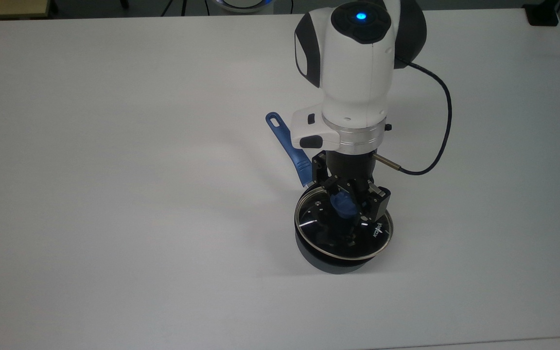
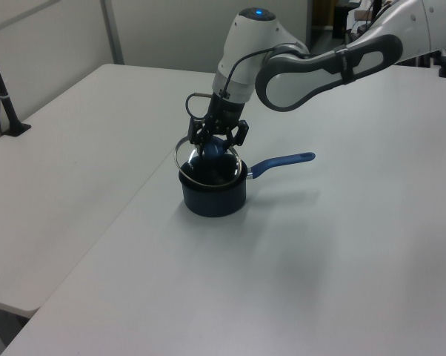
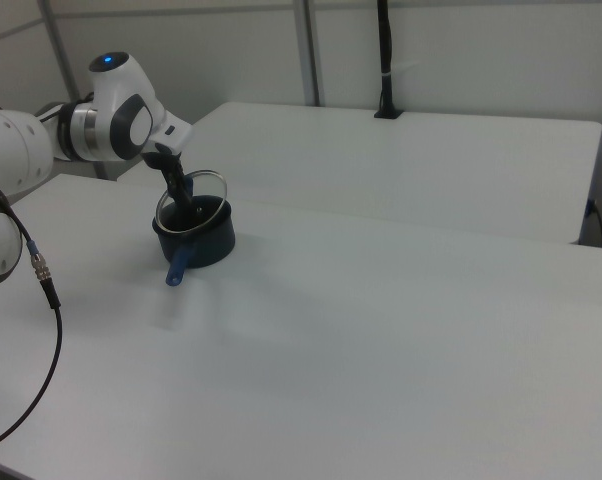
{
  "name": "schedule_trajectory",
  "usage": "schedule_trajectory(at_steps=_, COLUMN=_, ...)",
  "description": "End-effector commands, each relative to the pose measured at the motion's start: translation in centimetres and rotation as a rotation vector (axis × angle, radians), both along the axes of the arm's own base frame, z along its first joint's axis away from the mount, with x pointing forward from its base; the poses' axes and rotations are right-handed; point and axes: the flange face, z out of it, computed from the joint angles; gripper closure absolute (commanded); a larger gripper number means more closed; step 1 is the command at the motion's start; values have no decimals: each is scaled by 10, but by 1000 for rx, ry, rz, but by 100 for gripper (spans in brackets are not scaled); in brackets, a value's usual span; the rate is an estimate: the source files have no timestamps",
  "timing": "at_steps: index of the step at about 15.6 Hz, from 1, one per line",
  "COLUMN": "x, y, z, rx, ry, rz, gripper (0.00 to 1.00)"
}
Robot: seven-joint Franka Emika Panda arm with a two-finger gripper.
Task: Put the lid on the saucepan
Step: 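Lower the lid onto the saucepan rim and release the knob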
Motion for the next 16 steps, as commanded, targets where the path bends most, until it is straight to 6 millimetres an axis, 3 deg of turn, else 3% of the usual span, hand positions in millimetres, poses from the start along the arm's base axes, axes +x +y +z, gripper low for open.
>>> schedule_trajectory(at_steps=1, x=-8, y=13, z=-2, rx=-7, ry=49, rz=0, gripper=52)
schedule_trajectory(at_steps=2, x=-9, y=14, z=-4, rx=-9, ry=55, rz=2, gripper=51)
schedule_trajectory(at_steps=4, x=-11, y=13, z=-9, rx=-12, ry=65, rz=1, gripper=39)
schedule_trajectory(at_steps=6, x=-9, y=9, z=-10, rx=-12, ry=65, rz=-5, gripper=19)
schedule_trajectory(at_steps=7, x=-8, y=5, z=-10, rx=-10, ry=68, rz=-11, gripper=3)
schedule_trajectory(at_steps=11, x=-8, y=-6, z=7, rx=-3, ry=49, rz=-22, gripper=0)
schedule_trajectory(at_steps=13, x=-14, y=-23, z=35, rx=5, ry=38, rz=-36, gripper=0)
schedule_trajectory(at_steps=16, x=-31, y=-67, z=85, rx=20, ry=69, rz=-84, gripper=0)
